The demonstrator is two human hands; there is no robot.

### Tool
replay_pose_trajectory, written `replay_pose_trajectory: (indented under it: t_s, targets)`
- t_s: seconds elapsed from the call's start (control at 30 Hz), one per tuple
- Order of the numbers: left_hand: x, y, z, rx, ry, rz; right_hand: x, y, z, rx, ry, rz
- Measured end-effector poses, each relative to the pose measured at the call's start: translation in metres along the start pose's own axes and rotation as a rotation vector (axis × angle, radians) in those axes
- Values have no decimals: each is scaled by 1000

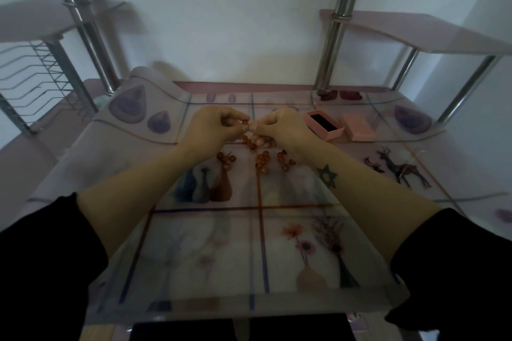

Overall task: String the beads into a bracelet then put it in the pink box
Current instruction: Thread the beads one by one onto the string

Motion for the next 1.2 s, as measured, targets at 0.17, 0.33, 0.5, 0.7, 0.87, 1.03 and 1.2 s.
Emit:
replay_pose_trajectory:
  t_s: [0.17,0.33,0.5,0.7,0.87,1.03,1.2]
  targets:
    - [-1,-2,-2,-33,-75,5,-3,-1,-1,-31,-111,84]
    - [-2,-4,-4,-67,-160,-10,-5,0,-1,-90,-132,169]
    - [0,-6,-1,-91,-223,-33,-5,-2,-3,-165,-159,188]
    - [3,-8,0,-101,-275,-67,-1,-6,-3,-212,-114,234]
    - [6,-7,-2,-94,-262,-85,-2,-6,-1,-235,-67,207]
    - [6,-7,-1,-83,-257,-100,1,-5,1,-260,-22,161]
    - [7,-6,-3,-96,-247,-91,2,-4,2,-270,21,161]
Point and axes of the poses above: each hand's wrist, its own y-axis towards the middle knuckle, its own x-axis out of the palm, z = x × y, the point moved 4 cm from there along y, towards the middle knuckle, and after that the axes turned 5 degrees about -y, right-handed, at the moved point
